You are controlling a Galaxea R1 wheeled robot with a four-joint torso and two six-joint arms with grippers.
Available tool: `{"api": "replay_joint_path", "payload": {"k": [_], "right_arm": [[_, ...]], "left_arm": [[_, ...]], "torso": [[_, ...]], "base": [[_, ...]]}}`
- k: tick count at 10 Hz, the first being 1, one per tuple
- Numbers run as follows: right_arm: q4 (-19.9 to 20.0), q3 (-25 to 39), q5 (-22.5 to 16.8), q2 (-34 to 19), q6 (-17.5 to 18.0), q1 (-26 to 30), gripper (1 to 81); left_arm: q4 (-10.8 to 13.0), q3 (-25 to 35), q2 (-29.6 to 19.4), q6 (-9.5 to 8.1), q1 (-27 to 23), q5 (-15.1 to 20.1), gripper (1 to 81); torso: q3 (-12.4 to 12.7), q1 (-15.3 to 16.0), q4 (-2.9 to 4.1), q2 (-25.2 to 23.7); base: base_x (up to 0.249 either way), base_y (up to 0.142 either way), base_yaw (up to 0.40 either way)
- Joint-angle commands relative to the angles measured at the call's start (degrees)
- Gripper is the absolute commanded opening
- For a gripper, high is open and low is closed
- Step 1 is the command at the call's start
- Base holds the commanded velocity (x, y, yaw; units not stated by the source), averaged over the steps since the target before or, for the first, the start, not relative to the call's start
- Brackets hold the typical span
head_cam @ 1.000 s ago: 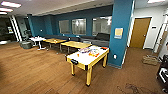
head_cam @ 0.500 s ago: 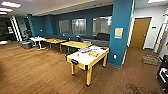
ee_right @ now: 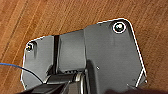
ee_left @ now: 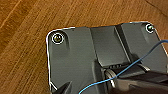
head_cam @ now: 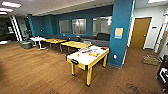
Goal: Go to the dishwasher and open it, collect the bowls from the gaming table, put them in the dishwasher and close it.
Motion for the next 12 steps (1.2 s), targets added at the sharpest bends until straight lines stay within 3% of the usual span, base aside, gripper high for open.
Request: {"api": "replay_joint_path", "payload": {"k": [1,12], "right_arm": [[0.1,0.3,-2.6,0.3,-0.2,2.8,81.1],[0.1,0.2,-2.6,0.2,-0.2,2.8,81.1]], "left_arm": [[0.3,0.0,-0.1,0.26,-2.9,2.5,81.1],[0.4,0.1,-0.2,0.26,-2.7,2.4,81.1]], "torso": [[0.0,0.0,0.00,0.0],[0.0,-0.2,0.00,-0.1]], "base": [[0.000,0.000,0.000],[0.112,0.000,0.000]]}}
